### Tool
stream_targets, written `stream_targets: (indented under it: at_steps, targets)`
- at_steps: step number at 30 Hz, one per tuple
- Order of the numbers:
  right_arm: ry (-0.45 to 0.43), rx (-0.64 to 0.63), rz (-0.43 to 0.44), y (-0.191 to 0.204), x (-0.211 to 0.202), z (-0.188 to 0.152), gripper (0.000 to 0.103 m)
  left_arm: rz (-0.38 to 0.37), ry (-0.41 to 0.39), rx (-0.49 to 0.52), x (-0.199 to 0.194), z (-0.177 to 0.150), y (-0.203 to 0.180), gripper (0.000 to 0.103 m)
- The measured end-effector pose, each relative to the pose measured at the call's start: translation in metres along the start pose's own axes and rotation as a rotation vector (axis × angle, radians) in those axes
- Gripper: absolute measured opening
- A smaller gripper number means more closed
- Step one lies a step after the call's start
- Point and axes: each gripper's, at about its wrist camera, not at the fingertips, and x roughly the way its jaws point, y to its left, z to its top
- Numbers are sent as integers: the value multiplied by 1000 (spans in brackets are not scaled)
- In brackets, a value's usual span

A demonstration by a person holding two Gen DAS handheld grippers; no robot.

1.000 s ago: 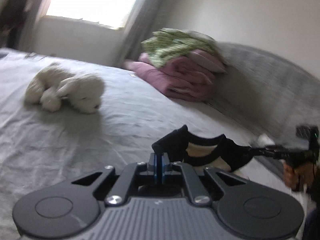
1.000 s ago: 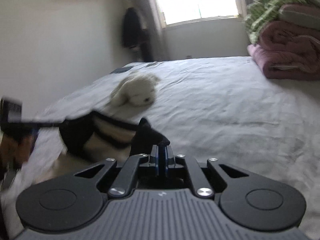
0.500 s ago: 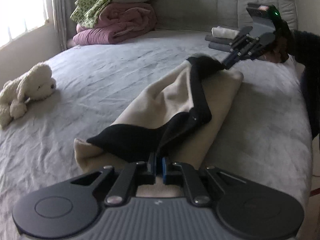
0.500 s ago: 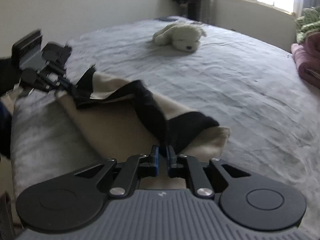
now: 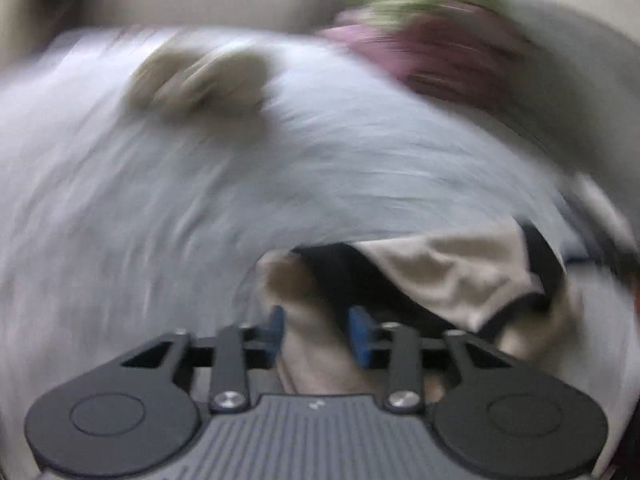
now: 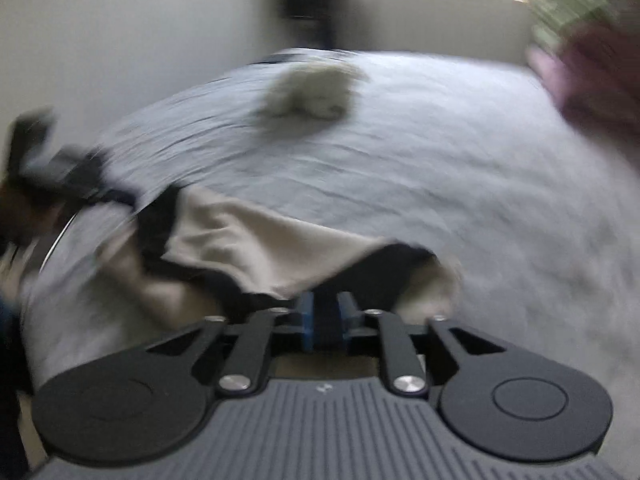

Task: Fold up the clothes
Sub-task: 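Lift the black sleeve side with both grippers and fold it over the body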

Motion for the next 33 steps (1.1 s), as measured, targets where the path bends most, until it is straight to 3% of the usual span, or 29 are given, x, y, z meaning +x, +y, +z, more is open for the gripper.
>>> stream_targets:
  at_steps: [2,5,10,13,20,22,24,26,27,33]
  targets:
    - [-15,230,8,-20,1,-2,51,-21,6,-160,1,-3,6,41]
    - [3,421,59,-38,5,-6,51,-29,-1,-199,8,-6,1,41]
    - [40,471,27,-38,10,-10,50,-30,35,-199,24,-9,-9,38]
    - [51,468,28,-35,13,-10,41,-35,45,-179,28,-12,-18,38]
    - [75,462,0,-29,20,-18,32,-20,42,-187,35,-15,-24,37]
    - [70,461,-16,-27,22,-19,29,-12,43,-182,37,-15,-26,16]
    - [58,441,-34,-24,20,-19,25,-7,43,-177,37,-15,-28,7]
    - [36,433,-40,-22,17,-17,15,-1,33,-174,34,-14,-29,5]
    - [19,439,-27,-22,14,-16,7,-7,23,-177,32,-13,-28,5]
    - [-76,556,126,-28,-6,-8,5,-84,-25,-267,16,-3,-15,5]
